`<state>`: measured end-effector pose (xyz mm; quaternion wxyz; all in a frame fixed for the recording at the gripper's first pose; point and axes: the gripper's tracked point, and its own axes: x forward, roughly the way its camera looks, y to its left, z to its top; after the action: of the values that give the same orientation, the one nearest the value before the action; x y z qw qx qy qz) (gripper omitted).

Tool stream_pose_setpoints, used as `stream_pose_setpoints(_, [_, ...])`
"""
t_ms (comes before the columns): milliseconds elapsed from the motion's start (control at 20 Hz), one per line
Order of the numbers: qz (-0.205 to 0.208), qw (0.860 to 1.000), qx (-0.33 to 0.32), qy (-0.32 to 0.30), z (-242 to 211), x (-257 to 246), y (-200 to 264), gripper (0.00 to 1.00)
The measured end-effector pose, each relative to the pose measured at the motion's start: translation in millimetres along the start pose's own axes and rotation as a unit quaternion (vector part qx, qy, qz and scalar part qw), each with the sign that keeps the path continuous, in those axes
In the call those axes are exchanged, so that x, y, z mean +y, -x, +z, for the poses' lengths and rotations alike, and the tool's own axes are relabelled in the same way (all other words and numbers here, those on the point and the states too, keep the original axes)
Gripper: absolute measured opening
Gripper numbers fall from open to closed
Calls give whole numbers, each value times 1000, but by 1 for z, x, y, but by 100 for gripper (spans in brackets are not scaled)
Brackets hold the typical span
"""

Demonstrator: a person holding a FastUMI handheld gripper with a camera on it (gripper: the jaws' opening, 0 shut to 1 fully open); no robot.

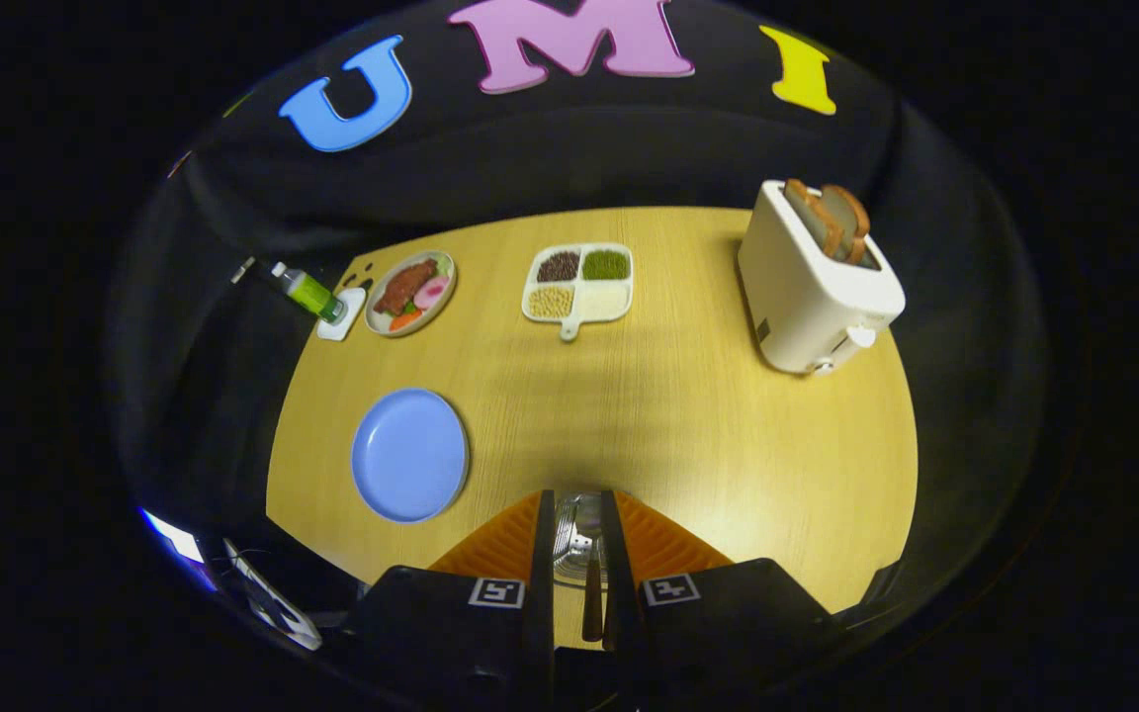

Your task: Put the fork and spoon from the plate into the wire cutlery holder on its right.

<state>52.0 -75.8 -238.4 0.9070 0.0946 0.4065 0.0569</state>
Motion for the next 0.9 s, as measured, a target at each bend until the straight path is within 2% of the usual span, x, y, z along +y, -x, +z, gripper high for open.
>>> stream_pose_setpoints(100, [4,998,-59,1,15,3,30,29])
stream_pose_setpoints(200, [-12,991,-128,21,35,-4,57,28])
stream_pose_setpoints(350, [-22,974,-217,61,54,-4,109,28])
stream_pose_setpoints(400, [-18,967,-244,72,58,-1,127,24])
stream_pose_setpoints(500, [-20,944,-314,99,71,0,162,24])
stream_pose_setpoints(600, [-50,906,-396,141,87,-9,201,24])
stream_pose_setpoints(650, [-88,887,-426,158,90,-21,215,24])
stream_pose_setpoints(700, [-144,866,-454,155,93,-39,232,22])
stream_pose_setpoints(750, [-183,849,-473,149,92,-52,248,24])
stream_pose_setpoints(800, [-187,845,-478,150,92,-54,246,26])
stream_pose_setpoints(900, [-174,847,-478,151,84,-41,238,26])
